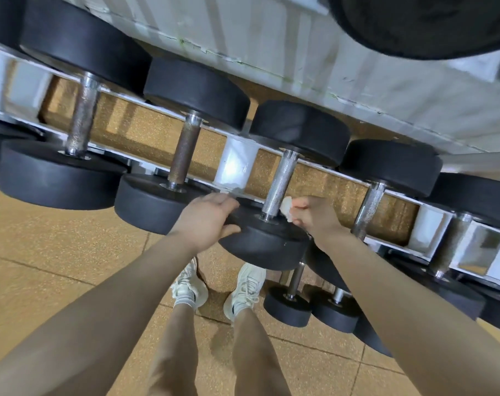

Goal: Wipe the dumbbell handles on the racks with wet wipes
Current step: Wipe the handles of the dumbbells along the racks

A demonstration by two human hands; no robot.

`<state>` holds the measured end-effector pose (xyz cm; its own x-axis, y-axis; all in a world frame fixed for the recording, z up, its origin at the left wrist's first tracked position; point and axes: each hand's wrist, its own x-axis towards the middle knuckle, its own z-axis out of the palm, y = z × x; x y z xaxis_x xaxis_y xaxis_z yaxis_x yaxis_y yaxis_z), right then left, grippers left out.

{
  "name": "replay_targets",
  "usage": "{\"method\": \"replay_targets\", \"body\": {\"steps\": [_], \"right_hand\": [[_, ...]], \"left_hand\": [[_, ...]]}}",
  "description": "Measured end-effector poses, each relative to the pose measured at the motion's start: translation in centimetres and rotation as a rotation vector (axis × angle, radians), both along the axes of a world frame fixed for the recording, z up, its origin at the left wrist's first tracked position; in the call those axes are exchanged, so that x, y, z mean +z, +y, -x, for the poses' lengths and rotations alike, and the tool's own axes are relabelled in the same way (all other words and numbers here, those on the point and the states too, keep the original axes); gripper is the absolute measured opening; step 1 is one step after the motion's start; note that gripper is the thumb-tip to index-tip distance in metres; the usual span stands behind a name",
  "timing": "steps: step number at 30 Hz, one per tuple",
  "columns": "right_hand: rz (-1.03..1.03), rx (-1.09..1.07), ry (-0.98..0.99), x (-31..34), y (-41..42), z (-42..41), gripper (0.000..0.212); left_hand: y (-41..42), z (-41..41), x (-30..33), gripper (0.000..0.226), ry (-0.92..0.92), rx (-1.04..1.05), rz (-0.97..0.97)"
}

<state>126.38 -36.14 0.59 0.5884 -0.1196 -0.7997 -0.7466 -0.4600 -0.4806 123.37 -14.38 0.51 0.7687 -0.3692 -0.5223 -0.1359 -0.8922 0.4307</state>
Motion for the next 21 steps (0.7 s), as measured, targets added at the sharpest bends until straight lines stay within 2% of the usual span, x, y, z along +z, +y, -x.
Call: {"method": "replay_targets", "body": {"steps": [2, 4, 8, 10, 12, 15, 21], "right_hand": [[-0.034, -0.164, 0.038, 1.9, 0.8, -0.6, 0.019], [-0.045, -0.191, 0.095, 4.2, 2.2, -0.9, 0.023], [-0.231, -0.228, 0.145, 8.9, 6.2, -0.6, 0.029], [-0.324, -0.303, 0.115, 10.0, 8.6, -0.1, 0.026], [-0.373, -0.313, 0.116, 10.5, 11.6, 0.2, 0.022], [-0.265, -0.288, 0.088, 9.7, 16.0, 0.9, 0.031], [-0.035, -0.360, -0.044, 6.4, 22.3, 1.0, 0.021]], "left_hand": [[1.1, 1.0, 2.1, 0.044, -0.033, 0.030, 0.016], [3.2, 1.8, 4.8, 0.039, -0.030, 0.073, 0.031], [8.5, 2.5, 9.2, 0.032, 0.010, 0.180, -0.006], [11.0, 2.1, 10.2, 0.030, 0.049, 0.257, 0.028], [13.4, 1.6, 10.3, 0.031, 0.103, 0.227, 0.018], [17.1, 0.8, 9.5, 0.035, 0.182, 0.140, -0.004], [23.1, -1.7, 6.5, 0.042, 0.201, -0.051, -0.039]]}}
